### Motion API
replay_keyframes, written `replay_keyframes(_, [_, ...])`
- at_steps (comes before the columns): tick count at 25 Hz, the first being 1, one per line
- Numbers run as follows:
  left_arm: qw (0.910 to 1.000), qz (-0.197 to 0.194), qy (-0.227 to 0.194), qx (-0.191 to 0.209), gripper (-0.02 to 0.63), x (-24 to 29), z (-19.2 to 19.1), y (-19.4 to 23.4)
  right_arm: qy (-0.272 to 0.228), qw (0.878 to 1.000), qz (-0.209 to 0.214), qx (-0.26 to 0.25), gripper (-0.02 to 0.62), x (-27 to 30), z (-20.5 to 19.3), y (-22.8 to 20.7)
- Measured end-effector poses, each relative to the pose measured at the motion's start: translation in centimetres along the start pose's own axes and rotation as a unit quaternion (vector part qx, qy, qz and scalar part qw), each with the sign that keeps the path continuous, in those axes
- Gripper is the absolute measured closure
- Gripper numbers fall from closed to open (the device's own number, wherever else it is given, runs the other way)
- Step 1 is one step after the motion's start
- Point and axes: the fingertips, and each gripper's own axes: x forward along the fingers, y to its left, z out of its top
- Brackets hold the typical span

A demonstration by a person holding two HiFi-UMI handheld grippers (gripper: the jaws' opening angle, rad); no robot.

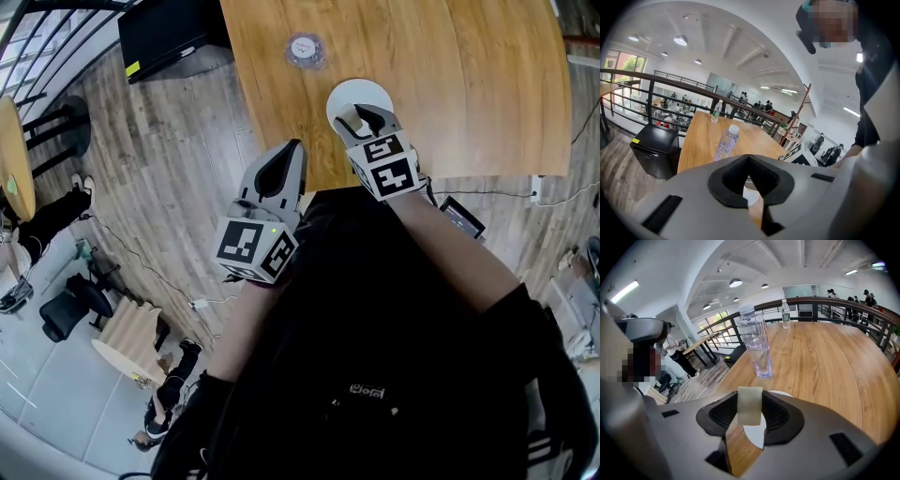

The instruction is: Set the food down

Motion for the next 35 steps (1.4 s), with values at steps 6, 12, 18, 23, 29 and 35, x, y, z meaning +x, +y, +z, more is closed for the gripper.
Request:
replay_keyframes(6, [1.0, 0.006, 0.003, -0.002, 0.601, -0.9, -0.7, 0.1, 0.025, 0.999, -0.024, -0.01, 0.425, 1.8, -2.6, -1.2])
replay_keyframes(12, [1.0, 0.003, 0.003, -0.006, 0.601, -1.2, -1.0, -0.1, 0.056, 0.998, -0.038, -0.018, 0.425, 3.8, -4.3, -1.1])
replay_keyframes(18, [1.0, 0.002, 0.006, -0.007, 0.601, -1.2, -1.4, -0.5, 0.075, 0.995, -0.052, -0.041, 0.425, 5.0, -5.7, -1.6])
replay_keyframes(23, [0.9999, 0.001, 0.01, -0.007, 0.601, -1.0, -1.7, -0.6, 0.084, 0.994, -0.06, -0.046, 0.425, 5.6, -6.3, -2.0])
replay_keyframes(29, [0.9998, 0.004, 0.014, -0.009, 0.601, -1.2, -2.1, -0.7, 0.089, 0.992, -0.074, -0.052, 0.423, 5.8, -6.7, -2.5])
replay_keyframes(35, [0.9998, 0.002, 0.014, -0.012, 0.601, -1.2, -2.2, -1.0, 0.1, 0.991, -0.074, -0.054, 0.425, 5.7, -7.5, -2.8])
